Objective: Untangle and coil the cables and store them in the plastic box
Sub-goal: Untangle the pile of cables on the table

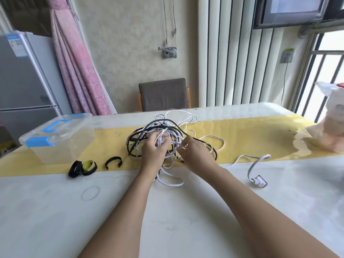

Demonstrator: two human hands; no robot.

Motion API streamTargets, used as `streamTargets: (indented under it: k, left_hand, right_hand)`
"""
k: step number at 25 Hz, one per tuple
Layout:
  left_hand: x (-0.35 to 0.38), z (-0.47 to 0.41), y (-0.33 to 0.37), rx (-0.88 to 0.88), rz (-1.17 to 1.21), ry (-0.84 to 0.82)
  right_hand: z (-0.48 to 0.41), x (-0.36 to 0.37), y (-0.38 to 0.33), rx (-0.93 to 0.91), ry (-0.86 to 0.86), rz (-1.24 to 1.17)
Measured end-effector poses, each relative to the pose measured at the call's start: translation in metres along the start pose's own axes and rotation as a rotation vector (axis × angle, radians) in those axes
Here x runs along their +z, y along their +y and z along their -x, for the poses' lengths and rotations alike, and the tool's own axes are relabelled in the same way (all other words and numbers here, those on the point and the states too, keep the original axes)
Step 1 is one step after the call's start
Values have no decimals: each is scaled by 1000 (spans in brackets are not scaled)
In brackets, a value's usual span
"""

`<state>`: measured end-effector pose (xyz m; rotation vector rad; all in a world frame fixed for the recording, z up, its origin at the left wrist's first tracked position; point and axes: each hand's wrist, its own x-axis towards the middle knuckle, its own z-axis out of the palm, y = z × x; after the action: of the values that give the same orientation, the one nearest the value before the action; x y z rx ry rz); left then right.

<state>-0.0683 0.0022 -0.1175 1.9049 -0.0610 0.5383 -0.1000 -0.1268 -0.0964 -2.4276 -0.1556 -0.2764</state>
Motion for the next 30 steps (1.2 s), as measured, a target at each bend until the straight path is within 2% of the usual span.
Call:
streamTargets:
  k: [2, 4, 6, 10, 12, 15, 17, 19, 20, 21, 22, 24, 27, 28, 30]
  left_hand:
    - [2, 3, 4, 42, -145, 64]
    - [5, 6, 6, 66, -233, 75]
    - [8, 8, 3, 93, -280, 49]
    - [11, 8, -1, 75, -473, 50]
    - [6, 5, 1, 36, -480, 109]
    - [-10, -4, 5, 18, -447, 288]
    - [-20, -10, 5, 73, -407, 239]
    - [-26, -11, 8, 126, -414, -2]
    - [-27, -9, 12, 127, -417, -139]
    - [-27, -5, 17, 133, -411, -226]
    - [-28, -2, 23, 146, -404, -241]
    - [-32, 2, 38, 180, -388, -109]
    - [-45, 1, 49, 189, -392, 260]
    - [-50, 0, 48, 117, -424, 311]
    - [-57, -3, 37, -119, -562, 215]
  right_hand:
    - [-3, -6, 6, 9, 5, 104]
    - [-9, -16, 10, -32, 30, 98]
    - [-10, -28, 6, -110, 58, -73]
    - [-5, -58, -1, -250, 230, -497]
    - [-3, -70, -2, -262, 335, -640]
    - [-2, -82, 2, -239, 481, -778]
    - [-7, -85, 9, -161, 550, -791]
    - [-15, -88, 22, -12, 551, -654]
    - [-19, -89, 30, 74, 505, -503]
    - [-21, -88, 38, 153, 448, -323]
    - [-21, -85, 42, 204, 387, -147]
    - [-17, -74, 41, 159, 286, 97]
    - [-12, -56, 25, -92, 179, 420]
    - [-12, -50, 20, -185, 164, 504]
    - [-11, -40, 11, -331, 160, 564]
